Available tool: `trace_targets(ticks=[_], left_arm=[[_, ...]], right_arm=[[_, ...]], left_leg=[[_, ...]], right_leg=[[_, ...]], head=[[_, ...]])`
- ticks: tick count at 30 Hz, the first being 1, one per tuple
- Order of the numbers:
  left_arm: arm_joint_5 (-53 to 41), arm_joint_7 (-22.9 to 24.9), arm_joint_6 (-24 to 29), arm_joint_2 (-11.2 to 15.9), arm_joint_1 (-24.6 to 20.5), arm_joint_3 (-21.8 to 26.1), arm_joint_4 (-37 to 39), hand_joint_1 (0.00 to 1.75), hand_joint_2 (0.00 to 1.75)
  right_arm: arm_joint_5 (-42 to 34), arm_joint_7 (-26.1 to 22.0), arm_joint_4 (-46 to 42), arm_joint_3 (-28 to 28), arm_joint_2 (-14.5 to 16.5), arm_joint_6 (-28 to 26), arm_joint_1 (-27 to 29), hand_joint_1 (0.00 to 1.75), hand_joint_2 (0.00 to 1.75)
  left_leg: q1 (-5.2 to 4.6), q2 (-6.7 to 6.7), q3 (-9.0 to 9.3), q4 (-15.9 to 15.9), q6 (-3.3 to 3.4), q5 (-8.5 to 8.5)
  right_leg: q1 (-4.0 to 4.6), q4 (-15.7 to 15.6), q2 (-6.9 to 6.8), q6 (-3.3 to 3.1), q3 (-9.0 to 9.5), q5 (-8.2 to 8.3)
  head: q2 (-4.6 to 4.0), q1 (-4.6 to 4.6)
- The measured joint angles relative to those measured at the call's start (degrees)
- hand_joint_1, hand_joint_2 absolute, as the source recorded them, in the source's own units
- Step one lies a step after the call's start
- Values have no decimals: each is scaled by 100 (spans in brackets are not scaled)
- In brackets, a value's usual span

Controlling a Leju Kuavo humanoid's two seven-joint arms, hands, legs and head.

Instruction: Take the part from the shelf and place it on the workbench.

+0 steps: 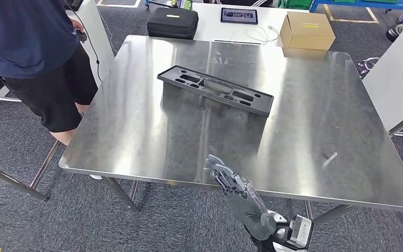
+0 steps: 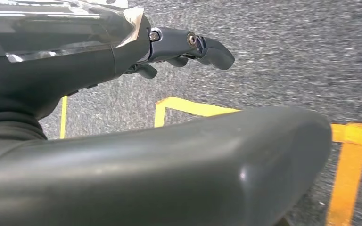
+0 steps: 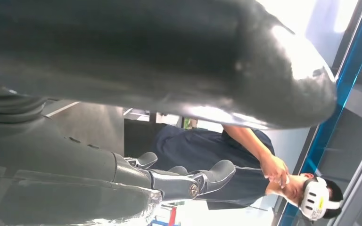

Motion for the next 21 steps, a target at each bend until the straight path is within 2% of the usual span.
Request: trace_targets(ticks=[1, 2, 3, 4, 5, 6, 7, 8, 9, 11, 12, 13, 14, 15, 17, 18, 19, 21], left_arm=[[0, 0, 1, -2, 0, 0, 0, 0, 0], [-1, -1, 1, -3, -1, 0, -1, 0, 0], [-2, -1, 1, -4, -2, 0, -1, 0, 0], [-3, -2, 1, -6, -2, 0, -1, 0, 0], [-4, -3, 1, -7, -2, 0, -1, 0, 0], [-5, -3, 1, -9, -2, 0, 0, 0, 0], [-7, -4, 1, -10, 1, 0, 0, 0, 0], [-10, -3, 0, -9, 4, 0, 0, 0, 0], [-18, -3, -2, -8, 6, 0, 0, 0, 0], [-40, 2, -12, -5, 8, 0, 0, 0, 0], [-51, 4, -17, -5, 9, -1, 0, 0, 0], [-58, 7, -21, -4, 9, -1, 0, 0, 0], [-63, 8, -24, -4, 9, -2, 0, 0, 0], [-65, 8, -25, -4, 8, -2, 0, 0, 0], [-66, 9, -25, -2, 4, -2, 0, 0, 0], [-66, 9, -24, -1, 2, -2, 0, 0, 0], [-66, 9, -24, 1, 1, -2, 0, 0, 0], [-66, 9, -24, 1, 1, -2, 0, 0, 0]], right_arm=[[2, 9, 0, -5, 1, -12, 1, 0, 0], [4, 17, 1, -14, 4, -27, -3, 0, 0], [8, 25, 1, -23, 7, -42, -4, 0, 0], [11, 31, 1, -34, 9, -55, -4, 0, 0], [14, 35, 1, -43, 11, -62, -4, 0, 0], [16, 38, 1, -49, 11, -68, -1, 0, 0], [22, 40, 2, -54, 13, -79, -2, 0, 0], [35, 47, 2, -56, 19, -98, -3, 0, 0], [48, 55, 2, -61, 31, -127, -2, 0, 0], [75, 89, 3, -83, 58, -197, 10, 0, 0], [84, 109, 5, -101, 69, -231, 24, 0, 0], [96, 132, 11, -117, 77, -259, 41, 0, 0], [107, 149, 20, -131, 81, -283, 58, 0, 0], [120, 164, 30, -141, 86, -304, 73, 0, 0], [145, 177, 43, -150, 93, -333, 91, 0, 0], [154, 179, 45, -152, 95, -343, 94, 0, 0], [159, 180, 46, -154, 96, -348, 96, 0, 0], [160, 180, 46, -154, 96, -349, 96, 0, 0]], left_leg=[[3, 2, -58, 15, -16, 41], [3, 2, -109, 34, -39, 75], [-1, -2, -149, 53, -67, 107], [-9, -5, -174, 70, -100, 137], [-16, -7, -191, 77, -134, 171], [-21, -10, -199, 74, -170, 208], [-17, -13, -213, 75, -204, 238], [-7, -23, -247, 105, -234, 195], [4, -34, -305, 214, -263, 50], [25, -54, -497, 747, -314, -485], [31, -58, -600, 1124, -338, -745], [35, -59, -666, 1447, -358, -896], [40, -59, -662, 1635, -372, -921], [50, -58, -561, 1628, -380, -832], [77, -57, -197, 1223, -383, -553], [86, -56, -60, 1043, -384, -464], [90, -56, 9, 950, -384, -431], [91, -56, 14, 942, -384, -429]], right_leg=[[-9, -339, -2, 58, 270, 117], [-17, -797, -3, 85, 583, 176], [-5, -1194, 1, 75, 854, 215], [10, -1463, 5, 44, 1013, 215], [31, -1581, 10, -2, 1065, 191], [53, -1580, 14, -46, 1046, 219], [30, -1590, 10, -96, 1000, 252], [9, -1594, 2, -157, 967, 297], [-14, -1605, -7, -231, 927, 354], [-31, -1608, -22, -329, 812, 480], [-27, -1601, -27, -350, 733, 542], [-22, -1594, -31, -345, 656, 598], [-19, -1584, -33, -334, 579, 651], [-20, -1571, -35, -314, 504, 700], [-25, -1546, -33, -274, 390, 773], [-27, -1538, -31, -261, 360, 791], [-27, -1535, -30, -256, 348, 799], [-27, -1535, -31, -255, 347, 800]], head=[[0, 0], [0, 2], [0, -1], [0, 2], [0, 1], [0, -2], [0, 1], [0, -4], [0, -12], [0, -32], [0, -40], [0, -43], [0, -43], [0, -44], [0, -45], [0, -46], [0, -45], [0, -45]])
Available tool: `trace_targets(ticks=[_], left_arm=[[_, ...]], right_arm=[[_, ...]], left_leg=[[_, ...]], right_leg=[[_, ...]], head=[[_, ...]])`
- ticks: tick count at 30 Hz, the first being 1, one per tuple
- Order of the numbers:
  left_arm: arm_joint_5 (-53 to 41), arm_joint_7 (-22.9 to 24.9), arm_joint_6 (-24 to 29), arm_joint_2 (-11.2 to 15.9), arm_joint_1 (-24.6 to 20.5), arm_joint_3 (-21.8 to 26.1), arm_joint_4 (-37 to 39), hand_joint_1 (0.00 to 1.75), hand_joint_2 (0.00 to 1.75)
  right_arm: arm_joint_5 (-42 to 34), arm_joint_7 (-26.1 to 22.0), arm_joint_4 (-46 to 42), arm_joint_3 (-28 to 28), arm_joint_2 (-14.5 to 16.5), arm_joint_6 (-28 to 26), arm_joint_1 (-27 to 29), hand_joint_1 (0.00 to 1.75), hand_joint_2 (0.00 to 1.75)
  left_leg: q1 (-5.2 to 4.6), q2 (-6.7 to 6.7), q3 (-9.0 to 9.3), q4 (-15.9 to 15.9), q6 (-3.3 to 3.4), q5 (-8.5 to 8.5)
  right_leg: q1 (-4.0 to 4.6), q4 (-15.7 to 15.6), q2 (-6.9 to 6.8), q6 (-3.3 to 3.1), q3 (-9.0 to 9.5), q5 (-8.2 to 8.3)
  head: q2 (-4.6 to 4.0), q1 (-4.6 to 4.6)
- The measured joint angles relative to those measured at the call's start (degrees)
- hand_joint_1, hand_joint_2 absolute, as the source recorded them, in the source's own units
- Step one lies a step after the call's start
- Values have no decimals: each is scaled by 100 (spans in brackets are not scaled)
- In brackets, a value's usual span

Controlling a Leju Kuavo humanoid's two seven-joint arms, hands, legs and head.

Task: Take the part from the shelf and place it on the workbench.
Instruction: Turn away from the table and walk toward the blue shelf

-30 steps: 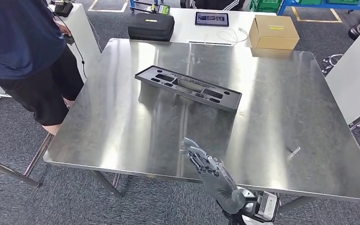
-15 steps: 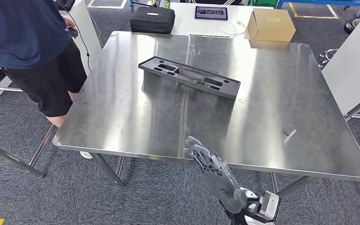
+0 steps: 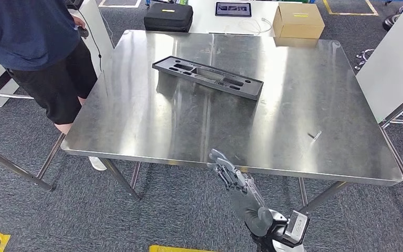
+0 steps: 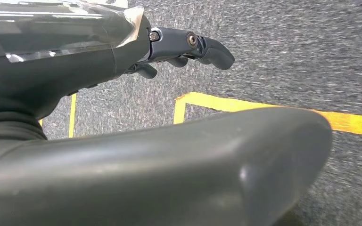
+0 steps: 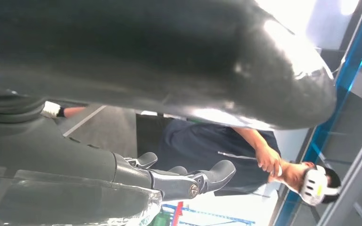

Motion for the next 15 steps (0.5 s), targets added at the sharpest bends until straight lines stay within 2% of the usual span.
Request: trace_targets(ticks=[1, 2, 3, 5, 6, 7, 8, 9, 10, 11, 13, 14, 15], left_arm=[[0, 0, 0, 0, -1, 0, 0, 0, 0], [0, 2, 0, 1, -6, 0, 0, 0, 0], [1, 13, 2, 0, -10, 0, 1, 0, 0], [9, 31, 10, 4, -15, 0, 2, 0, 0], [13, 37, 14, 6, -12, 0, 2, 0, 0], [17, 35, 15, 8, -10, 0, 2, 0, 0], [16, 33, 13, 8, -7, 0, 2, 0, 0], [14, 33, 8, 7, -6, 0, 2, 0, 0], [11, 36, 4, 7, -6, 0, 2, 0, 0], [7, 40, 1, 5, -8, 0, 2, 0, 0], [2, 49, 0, -4, -14, 0, 2, 0, 0], [-1, 51, 0, -9, -15, 0, 2, 0, 0], [-1, 52, 1, -14, -15, 0, 2, 0, 0]], right_arm=[[2, 1, 0, -1, 1, -2, 0, 0, 0], [20, 25, 12, -11, 10, -39, 1, 0, 0], [122, 89, 88, -47, 32, -190, 7, 0, 0], [421, 306, 431, -166, 86, -617, 23, 0, 0], [580, 401, 658, -233, 108, -817, 32, 0, 0], [710, 505, 931, -296, 121, -927, 36, 0, 0], [831, 578, 1206, -356, 130, -988, 37, 0, 0], [959, 618, 1552, -417, 144, -1025, 34, 0, 0], [1085, 645, 1962, -483, 158, -1045, 20, 0, 0], [1168, 614, 2374, -542, 181, -1043, -18, 0, 0], [1276, 502, 3254, -671, 245, -1049, -140, 0, 0], [1308, 438, 3656, -725, 284, -1064, -207, 0, 0], [1333, 386, 4001, -770, 314, -1083, -253, 0, 0]], left_leg=[[1, 0, 23, -31, 0, 6], [-8, -17, 169, -265, 22, -15], [-26, -18, 260, -504, 103, 19], [-72, -14, 301, -941, 311, 167], [-89, 7, 162, -944, 394, 288], [-100, 12, 53, -938, 420, 379], [-110, 14, -36, -930, 422, 452], [-118, 14, -120, -919, 421, 521], [-124, 12, -203, -905, 415, 590], [-126, 9, -272, -890, 403, 647], [-138, 9, -362, -873, 352, 753], [-139, 16, -385, -877, 318, 811], [-138, 23, -398, -890, 281, 867]], right_leg=[[0, 2, 0, 2, -3, 2], [11, 16, 0, 44, -25, 37], [10, 46, 2, 106, -80, 61], [11, 538, 7, 157, -329, -282], [2, 894, 10, 143, -456, -548], [4, 1320, 10, 127, -543, -804], [6, 1573, 11, 165, -532, -859], [7, 1649, 11, 224, -432, -804], [12, 1541, 11, 283, -232, -691], [23, 1180, 11, 305, 80, -583], [71, 292, 11, 241, 703, -590], [101, -14, 12, 187, 876, -641], [131, -149, 12, 141, 925, -679]], head=[[0, 0], [0, 10], [0, 13], [0, 47], [0, 55], [0, 71], [0, 73], [0, 75], [0, 76], [0, 78], [0, 74], [0, 74], [0, 72]])
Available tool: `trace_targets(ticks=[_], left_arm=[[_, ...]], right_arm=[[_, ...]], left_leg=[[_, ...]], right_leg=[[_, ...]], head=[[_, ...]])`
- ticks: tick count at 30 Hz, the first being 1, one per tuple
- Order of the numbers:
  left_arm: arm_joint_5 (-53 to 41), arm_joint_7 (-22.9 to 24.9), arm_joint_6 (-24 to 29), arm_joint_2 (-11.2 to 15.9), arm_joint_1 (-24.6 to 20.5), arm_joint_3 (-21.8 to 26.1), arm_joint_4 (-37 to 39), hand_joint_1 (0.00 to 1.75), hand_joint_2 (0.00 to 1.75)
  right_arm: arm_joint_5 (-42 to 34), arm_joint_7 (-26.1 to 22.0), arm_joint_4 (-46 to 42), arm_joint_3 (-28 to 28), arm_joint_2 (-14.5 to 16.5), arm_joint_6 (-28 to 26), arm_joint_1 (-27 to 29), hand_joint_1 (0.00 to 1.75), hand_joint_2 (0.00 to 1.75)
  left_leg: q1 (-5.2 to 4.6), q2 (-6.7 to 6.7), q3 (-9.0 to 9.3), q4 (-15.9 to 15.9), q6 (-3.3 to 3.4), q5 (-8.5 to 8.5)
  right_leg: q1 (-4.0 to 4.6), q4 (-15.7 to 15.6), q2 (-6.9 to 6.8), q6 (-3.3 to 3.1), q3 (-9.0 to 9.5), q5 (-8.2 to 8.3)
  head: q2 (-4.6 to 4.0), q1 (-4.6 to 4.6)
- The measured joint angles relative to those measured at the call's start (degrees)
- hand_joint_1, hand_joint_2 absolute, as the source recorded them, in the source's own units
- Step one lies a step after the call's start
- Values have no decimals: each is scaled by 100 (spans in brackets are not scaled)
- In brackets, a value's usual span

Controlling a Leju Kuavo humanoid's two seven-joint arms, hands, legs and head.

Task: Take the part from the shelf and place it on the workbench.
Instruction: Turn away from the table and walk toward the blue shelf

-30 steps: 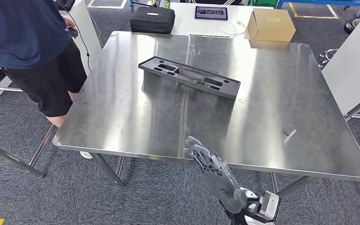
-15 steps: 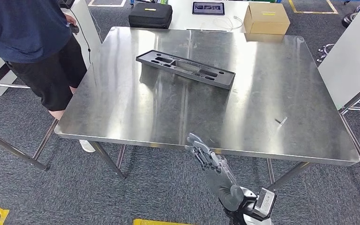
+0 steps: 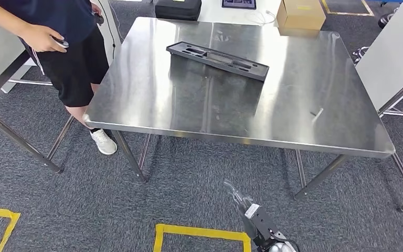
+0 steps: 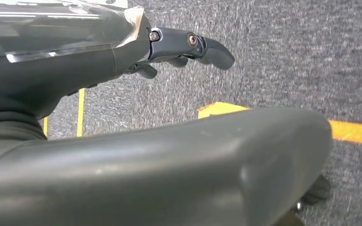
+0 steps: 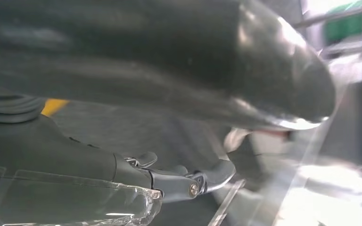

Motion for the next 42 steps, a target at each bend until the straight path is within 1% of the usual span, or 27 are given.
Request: trace_targets(ticks=[2, 3, 5, 7, 8, 9, 10, 11, 13, 14, 15, 17, 19, 21, 23, 24, 25, 27, 29, 31, 33, 34, 35, 37, 39, 40, 42], left_arm=[[0, 2, 8, -2, 11, 0, 0, 0, 0], [1, 4, 18, -3, 18, 0, 0, 0, 0], [-1, 13, 39, -1, 24, 0, 0, 0, 0], [-22, 19, 55, -2, 24, 0, 0, 0, 0], [-38, 18, 61, -1, 26, 0, 0, 0, 0], [-56, 14, 68, -1, 28, -1, 0, 0, 0], [-78, 4, 77, 2, 30, -1, 0, 0, 0], [-95, -10, 82, 4, 29, -3, 0, 0, 0], [-134, -42, 91, 7, 17, -15, 0, 0, 0], [-153, -53, 97, 7, 12, -22, 0, 0, 0], [-167, -57, 103, 7, 9, -29, 0, 0, 0], [-186, -52, 115, 10, 17, -36, 1, 0, 0], [-193, -40, 124, 14, 19, -46, 1, 0, 0], [-201, -28, 131, 20, 19, -64, 1, 0, 0], [-218, -15, 129, 22, 22, -80, 1, 0, 0], [-228, -6, 127, 22, 22, -85, 2, 0, 0], [-238, 5, 126, 22, 22, -89, 2, 0, 0], [-249, 32, 128, 22, 22, -102, 2, 0, 0], [-258, 53, 132, 16, 20, -123, 2, 0, 0], [-265, 63, 134, 10, 19, -138, 2, 0, 0], [-269, 73, 138, 9, 23, -144, 2, 0, 0], [-270, 77, 140, 8, 26, -145, 2, 0, 0], [-269, 82, 144, 8, 30, -146, 2, 0, 0], [-265, 86, 159, 7, 32, -146, 2, 0, 0], [-263, 87, 178, 7, 32, -146, 2, 0, 0], [-263, 87, 186, 8, 32, -146, 2, 0, 0], [-263, 87, 200, 9, 26, -146, 2, 0, 0]], right_arm=[[61, 75, 523, -56, 66, -85, -71, 0, 0], [123, 244, 779, -79, 108, -179, -120, 0, 0], [315, 832, 1394, -111, 211, -502, -246, 0, 0], [541, 1524, 2037, -127, 286, -842, -308, 0, 0], [638, 1851, 2315, -128, 307, -958, -304, 0, 0], [715, 2146, 2557, -128, 318, -1039, -288, 0, 0], [778, 2426, 2791, -128, 325, -1103, -264, 0, 0], [811, 2649, 2964, -128, 329, -1153, -237, 0, 0], [817, 3005, 3244, -140, 320, -1275, -175, 0, 0], [799, 3144, 3352, -157, 311, -1350, -142, 0, 0], [785, 3265, 3451, -179, 301, -1426, -105, 0, 0], [778, 3463, 3632, -215, 281, -1546, -17, 0, 0], [760, 3613, 3766, -244, 260, -1611, 94, 0, 0], [736, 3703, 3848, -275, 249, -1647, 185, 0, 0], [720, 3770, 3908, -313, 244, -1679, 224, 0, 0], [711, 3801, 3935, -334, 240, -1698, 236, 0, 0], [699, 3829, 3958, -354, 237, -1718, 250, 0, 0], [674, 3855, 3986, -385, 235, -1750, 276, 0, 0], [656, 3861, 3998, -403, 234, -1780, 279, 0, 0], [643, 3861, 4013, -411, 237, -1801, 283, 0, 0], [621, 3856, 4035, -425, 248, -1814, 295, 0, 0], [603, 3844, 4043, -444, 253, -1824, 296, 0, 0], [588, 3829, 4048, -466, 259, -1832, 298, 0, 0], [574, 3793, 4053, -502, 268, -1844, 296, 0, 0], [579, 3780, 4055, -521, 281, -1846, 294, 0, 0], [581, 3783, 4057, -530, 289, -1847, 293, 0, 0], [584, 3792, 4060, -544, 304, -1848, 292, 0, 0]], left_leg=[[17, 2, -31, -16, -73, 65], [25, -7, -72, 44, -104, -31], [48, -34, -224, 465, -155, -538], [68, -47, -384, 1174, -209, -1079], [83, -48, -409, 1469, -235, -1165], [102, -46, -357, 1609, -258, -1109], [127, -46, -204, 1557, -277, -964], [153, -45, 47, 1298, -294, -812], [180, -77, 629, 524, -315, -787], [171, -93, 805, 240, -304, -855], [146, -109, 883, 83, -274, -922], [106, -95, 825, 32, -153, -876], [94, -64, 698, 6, -1, -746], [82, -35, 525, -2, 91, -602], [56, -4, 365, 5, 109, -469], [43, 10, 287, 10, 108, -404], [35, 17, 214, 13, 102, -343], [29, 20, 82, 18, 72, -227], [19, 27, 8, 13, 14, -117], [17, 40, -10, -17, -47, -5], [25, 29, -40, -33, -109, 19], [31, 15, -82, 46, -139, -106], [40, 0, -141, 200, -164, -307], [62, -22, -326, 914, -206, -888], [73, -30, -415, 1577, -238, -1135], [80, -30, -340, 1643, -246, -1063], [100, -30, 96, 1181, -246, -795]], right_leg=[[-14, -40, -5, -76, -74, 84], [-41, -53, -10, -127, -123, 149], [-100, -75, -24, -214, -255, 300], [-92, -67, -49, -238, -397, 434], [-92, -56, -67, -222, -478, 498], [-95, -37, -82, -199, -561, 559], [-106, -6, -91, -168, -659, 611], [-120, 38, -93, -132, -751, 650], [-125, 154, -90, -56, -910, 705], [-119, 196, -89, -10, -957, 736], [-114, 211, -88, 38, -985, 776], [-123, 189, -86, 134, -1014, 864], [-139, 328, -70, 136, -1126, 690], [-146, 902, -47, 56, -1320, 166], [-141, 1652, -30, 51, -1440, -245], [-139, 1854, -24, 94, -1400, -276], [-139, 1865, -22, 150, -1270, -207], [-137, 1214, -20, 219, -702, 17], [-94, 282, -15, 164, -66, -1], [-35, -123, -5, 85, 144, -84], [-66, -144, -11, 9, 65, -7], [-93, -146, -20, -54, 27, 46], [-124, -147, -31, -115, -14, 100], [-125, -107, -47, -191, -141, 198], [-111, -32, -61, -191, -306, 269], [-110, 18, -66, -179, -385, 290], [-117, 134, -69, -156, -528, 317]], head=[[0, 2], [0, -1], [0, -26], [0, -53], [0, -56], [0, -58], [0, -59], [0, -62], [0, -67], [0, -68], [0, -69], [0, -66], [0, -56], [0, -32], [0, -18], [0, -18], [0, -15], [0, -6], [0, -9], [0, -8], [0, -2], [0, -6], [0, -14], [0, -33], [0, -42], [0, -44], [0, -47]])
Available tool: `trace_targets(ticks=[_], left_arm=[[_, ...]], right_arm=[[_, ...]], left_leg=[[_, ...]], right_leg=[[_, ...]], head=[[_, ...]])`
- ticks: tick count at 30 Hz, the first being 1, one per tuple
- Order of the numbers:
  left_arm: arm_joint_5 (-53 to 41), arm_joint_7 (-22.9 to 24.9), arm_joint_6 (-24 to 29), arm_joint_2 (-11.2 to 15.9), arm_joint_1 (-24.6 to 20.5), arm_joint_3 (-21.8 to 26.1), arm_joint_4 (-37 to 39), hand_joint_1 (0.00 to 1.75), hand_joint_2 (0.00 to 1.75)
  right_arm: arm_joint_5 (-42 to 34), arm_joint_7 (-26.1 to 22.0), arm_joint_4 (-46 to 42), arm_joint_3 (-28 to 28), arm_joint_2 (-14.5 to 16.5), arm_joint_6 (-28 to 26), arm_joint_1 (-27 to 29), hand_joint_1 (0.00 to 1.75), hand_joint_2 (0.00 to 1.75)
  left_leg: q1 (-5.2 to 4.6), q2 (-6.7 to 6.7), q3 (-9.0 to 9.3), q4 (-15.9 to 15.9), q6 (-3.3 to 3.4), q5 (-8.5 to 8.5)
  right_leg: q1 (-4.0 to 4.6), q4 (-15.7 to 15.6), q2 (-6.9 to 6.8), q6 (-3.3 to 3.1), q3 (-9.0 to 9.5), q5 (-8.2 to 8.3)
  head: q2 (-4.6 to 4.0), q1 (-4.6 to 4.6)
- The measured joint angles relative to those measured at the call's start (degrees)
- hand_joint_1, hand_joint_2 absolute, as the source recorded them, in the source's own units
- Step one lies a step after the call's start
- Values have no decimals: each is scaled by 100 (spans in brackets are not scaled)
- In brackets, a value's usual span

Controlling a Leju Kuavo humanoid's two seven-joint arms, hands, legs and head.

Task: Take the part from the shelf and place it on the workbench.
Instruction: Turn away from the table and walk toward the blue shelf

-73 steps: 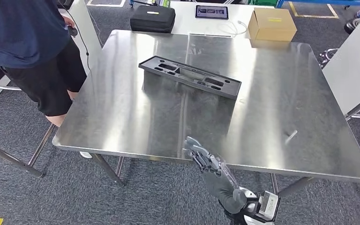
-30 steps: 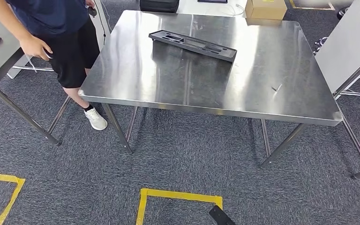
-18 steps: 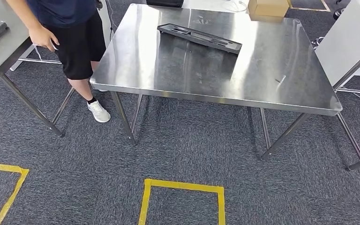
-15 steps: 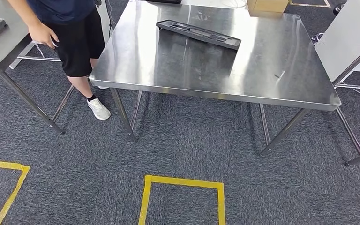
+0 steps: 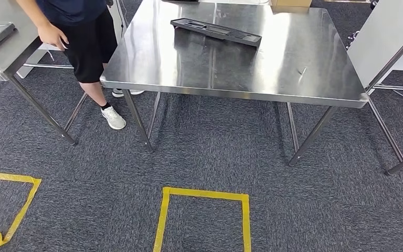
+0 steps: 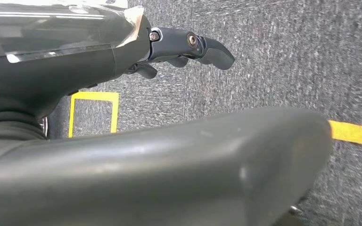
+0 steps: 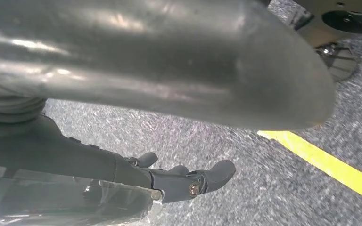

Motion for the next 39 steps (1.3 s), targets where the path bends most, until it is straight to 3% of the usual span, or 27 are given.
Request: trace_targets(ticks=[2, 3, 5, 7, 9, 11, 12, 14, 15, 16, 18, 19, 20, 21, 22, 24, 26, 27, 28, 29, 30, 31, 32, 34, 35, 37, 39], left_arm=[[0, 0, 5, 1, -17, -2, 0, 0, 0], [-1, 0, 6, 1, -23, -4, 0, 0, 0], [-2, 1, 13, 1, -26, -6, 1, 0, 0], [-2, 2, 20, 0, -27, -7, 1, 0, 0], [3, 5, 20, -1, -30, -8, 1, 0, 0], [9, 9, 20, -1, -29, -9, 1, 0, 0], [10, 11, 20, -1, -29, -9, 1, 0, 0], [11, 15, 19, 1, -29, -9, 1, 0, 0], [11, 15, 18, 0, -30, -9, 1, 0, 0], [10, 15, 18, -1, -31, -10, 1, 0, 0], [8, 9, 14, -6, -33, -13, 1, 0, 0], [6, 4, 10, -10, -34, -15, 1, 0, 0], [2, -1, 5, -14, -33, -17, 1, 0, 0], [-2, -3, 2, -16, -29, -18, 1, 0, 0], [-7, -5, 1, -17, -24, -19, 1, 0, 0], [-17, -5, 1, -17, -9, -20, 1, 0, 0], [-25, -4, 1, -16, -5, -20, 1, 0, 0], [-27, -4, 2, -16, -6, -21, 1, 0, 0], [-28, -4, 2, -15, -9, -21, 1, 0, 0], [-31, -4, 3, -15, -11, -22, 1, 0, 0], [-34, -4, 3, -14, -14, -22, 1, 0, 0], [-38, -4, 3, -15, -21, -24, 1, 0, 0], [-43, -5, 3, -16, -32, -26, 0, 0, 0], [-50, -6, 2, -21, -61, -30, 0, 0, 0], [-54, -7, 2, -22, -69, -31, 0, 0, 0], [-60, -3, 1, -27, -62, -30, 1, 0, 0], [-61, 0, 1, -26, -50, -29, -1, 0, 0]], right_arm=[[7, 4, 2, -3, 9, -2, -5, 0, 0], [11, 4, 4, -4, 11, -4, -10, 0, 0], [16, 4, 9, -5, 15, -8, -17, 0, 0], [19, 9, 22, -7, 16, -8, -16, 0, 0], [28, 35, 36, -8, 22, -8, -16, 0, 0], [34, 74, 40, -8, 34, -8, -17, 0, 0], [34, 90, 41, -8, 38, -8, -18, 0, 0], [34, 103, 42, -8, 42, -10, -21, 0, 0], [34, 107, 42, -8, 42, -12, -26, 0, 0], [34, 110, 42, -8, 42, -15, -35, 0, 0], [37, 119, 42, -8, 43, -25, -64, 0, 0], [40, 126, 42, -8, 44, -31, -74, 0, 0], [44, 131, 42, -8, 46, -37, -78, 0, 0], [46, 137, 46, -8, 51, -40, -78, 0, 0], [48, 144, 51, -8, 56, -43, -80, 0, 0], [51, 154, 62, -8, 63, -48, -76, 0, 0], [71, 157, 63, -9, 68, -54, -68, 0, 0], [87, 157, 63, -8, 70, -57, -69, 0, 0], [107, 158, 63, -8, 73, -59, -71, 0, 0], [122, 164, 63, -8, 73, -61, -72, 0, 0], [134, 173, 63, -8, 74, -61, -73, 0, 0], [142, 182, 63, -8, 73, -61, -73, 0, 0], [145, 191, 63, -8, 73, -63, -76, 0, 0], [148, 199, 63, -8, 72, -69, -86, 0, 0], [149, 200, 64, -8, 73, -73, -92, 0, 0], [149, 201, 70, -8, 71, -78, -85, 0, 0], [151, 203, 77, -7, 79, -82, -58, 0, 0]], left_leg=[[-3, -20, 486, -697, 11, 40], [-16, -32, 612, -914, 20, -2], [-46, -42, 622, -1028, 43, -33], [-32, -25, 540, -1084, 141, 32], [-18, -6, 402, -1124, 279, 160], [-35, 6, 229, -1123, 332, 300], [-41, 15, 139, -1121, 332, 373], [-45, 34, -45, -1118, 316, 523], [-44, 40, -132, -1118, 299, 601], [-47, 40, -204, -1114, 275, 678], [-60, 44, -280, -1125, 209, 825], [-64, 49, -286, -1144, 175, 896], [-64, 53, -286, -1175, 139, 971], [-54, 52, -297, -1204, 104, 1021], [-44, 43, -333, -1182, 74, 957], [-24, 19, -444, -854, 23, 437], [-18, 4, -552, -116, -20, -225], [-16, 1, -570, 241, -41, -343], [-10, 1, -541, 499, -57, -319], [3, 2, -430, 569, -68, -162], [22, 2, -220, 442, -76, 10], [45, -2, 98, 124, -82, 82], [57, -13, 461, -316, -83, 45], [45, -40, 935, -1015, -43, -203], [18, -48, 987, -1162, -1, -261], [-10, -24, 867, -1189, 128, -187], [-15, 11, 694, -1205, 254, -34]], right_leg=[[17, 101, 1, 45, -111, 28], [27, 131, 1, 83, -145, 52], [34, 148, 2, 185, -198, 123], [32, 234, 11, 245, -296, 59], [30, 637, 30, 196, -477, -325], [25, 1319, 43, 152, -652, -766], [24, 1594, 46, 176, -669, -858], [21, 1619, 46, 302, -451, -710], [19, 1342, 46, 360, -197, -560], [19, 893, 49, 377, 142, -478], [56, 22, 63, 293, 713, -521], [79, -219, 71, 226, 844, -575], [101, -292, 76, 166, 842, -573], [77, -264, 74, 113, 770, -511], [57, -257, 65, 55, 702, -442], [13, -258, 41, -61, 533, -269], [28, -246, 23, -113, 342, -104], [33, -230, 15, -106, 246, -28], [34, -203, 7, -95, 142, 46], [32, -162, 2, -74, 32, 109], [24, -107, 0, -43, -83, 164], [21, -40, 1, -12, -193, 208], [26, 37, 3, 22, -292, 242], [43, 140, -1, 107, -422, 323], [43, 156, -5, 155, -465, 378], [25, 179, 0, 235, -538, 414], [2, 467, 20, 209, -669, 69]], head=[[0, 2], [0, 4], [0, 7], [0, 11], [0, 53], [0, 90], [0, 94], [0, 99], [0, 98], [0, 99], [0, 92], [0, 90], [0, 85], [0, 78], [0, 74], [0, 48], [0, 27], [0, 22], [0, 19], [0, 17], [0, 16], [0, 11], [0, 7], [0, -2], [0, -1], [0, -8], [0, 12]])
